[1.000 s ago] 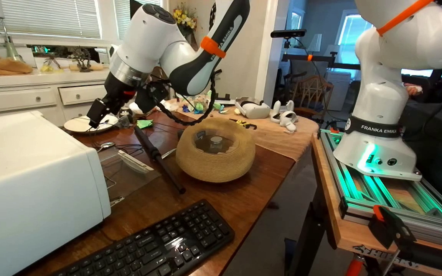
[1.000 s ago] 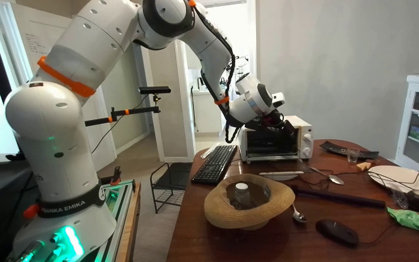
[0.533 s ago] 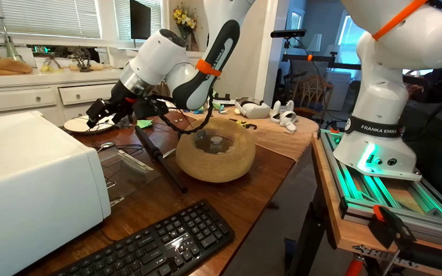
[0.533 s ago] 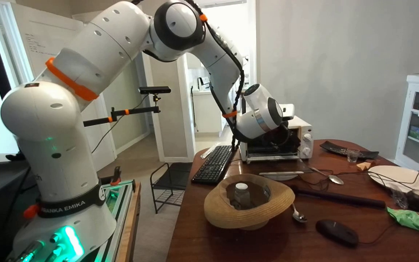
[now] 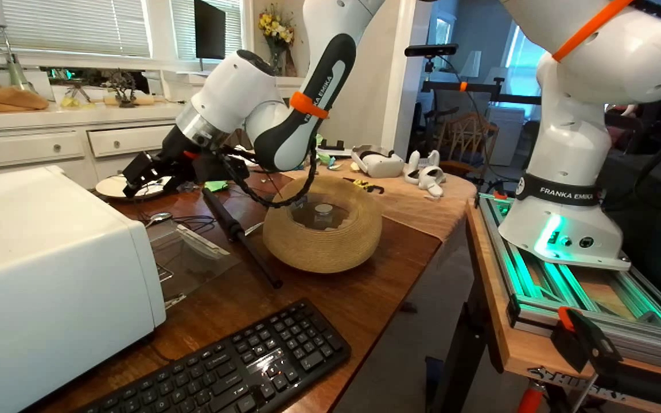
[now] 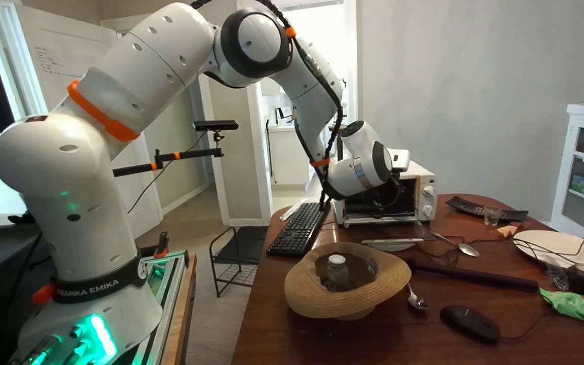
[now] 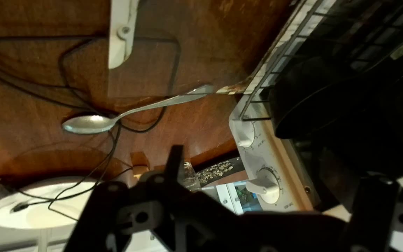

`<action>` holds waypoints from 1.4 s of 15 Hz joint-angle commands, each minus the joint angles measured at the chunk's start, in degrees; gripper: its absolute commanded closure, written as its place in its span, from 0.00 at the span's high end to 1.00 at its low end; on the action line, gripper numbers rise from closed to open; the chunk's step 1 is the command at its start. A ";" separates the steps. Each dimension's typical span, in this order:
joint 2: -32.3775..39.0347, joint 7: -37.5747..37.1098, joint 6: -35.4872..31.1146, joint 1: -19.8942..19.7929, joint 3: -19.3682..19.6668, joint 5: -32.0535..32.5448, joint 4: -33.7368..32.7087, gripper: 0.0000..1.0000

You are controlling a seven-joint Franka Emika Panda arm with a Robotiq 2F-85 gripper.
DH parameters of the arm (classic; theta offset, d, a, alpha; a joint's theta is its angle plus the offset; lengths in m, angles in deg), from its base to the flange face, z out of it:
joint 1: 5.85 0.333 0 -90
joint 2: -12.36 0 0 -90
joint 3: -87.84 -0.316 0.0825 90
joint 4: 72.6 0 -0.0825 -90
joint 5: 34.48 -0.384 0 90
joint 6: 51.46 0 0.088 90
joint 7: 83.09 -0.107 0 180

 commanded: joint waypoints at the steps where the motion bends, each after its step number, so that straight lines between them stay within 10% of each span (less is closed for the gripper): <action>1: 1.68 2.89 4.89 -9.37 -12.92 -0.44 -0.70 1.00; 6: 3.76 7.36 15.17 -19.71 -25.40 -2.80 -3.32 1.00; 13: 7.60 39.49 23.45 -15.20 -25.65 -37.60 -12.49 1.00; 21: 11.99 49.95 35.37 -9.98 -22.13 -50.77 -23.56 1.00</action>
